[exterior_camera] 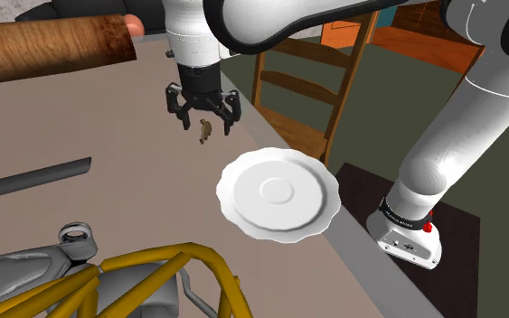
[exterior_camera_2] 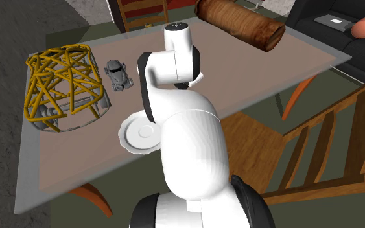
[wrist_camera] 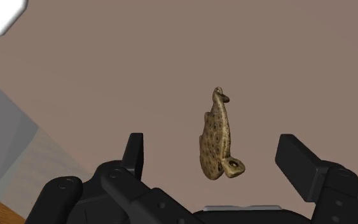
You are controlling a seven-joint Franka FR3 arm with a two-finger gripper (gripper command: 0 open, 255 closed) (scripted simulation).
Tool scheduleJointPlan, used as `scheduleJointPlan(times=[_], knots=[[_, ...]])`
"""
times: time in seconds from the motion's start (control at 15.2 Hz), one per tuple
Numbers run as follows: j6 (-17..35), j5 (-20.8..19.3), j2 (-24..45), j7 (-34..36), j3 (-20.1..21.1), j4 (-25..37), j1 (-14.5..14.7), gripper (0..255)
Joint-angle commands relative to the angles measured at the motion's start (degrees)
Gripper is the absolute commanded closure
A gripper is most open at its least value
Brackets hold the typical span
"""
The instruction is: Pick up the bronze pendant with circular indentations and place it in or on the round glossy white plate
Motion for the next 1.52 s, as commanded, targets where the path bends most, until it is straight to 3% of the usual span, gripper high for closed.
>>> scheduleJointPlan(times=[0.0,0.07,0.66,1.45], knots=[[0.0,0.0,0.0,0.0,0.0,0.0,0.0,0],[0.0,0.0,0.0,0.0,0.0,0.0,0.0,255],[0.0,0.0,0.0,0.0,0.0,0.0,0.0,255],[-9.77,-2.22,2.82,0.93,0.85,11.46,0.51,255]])
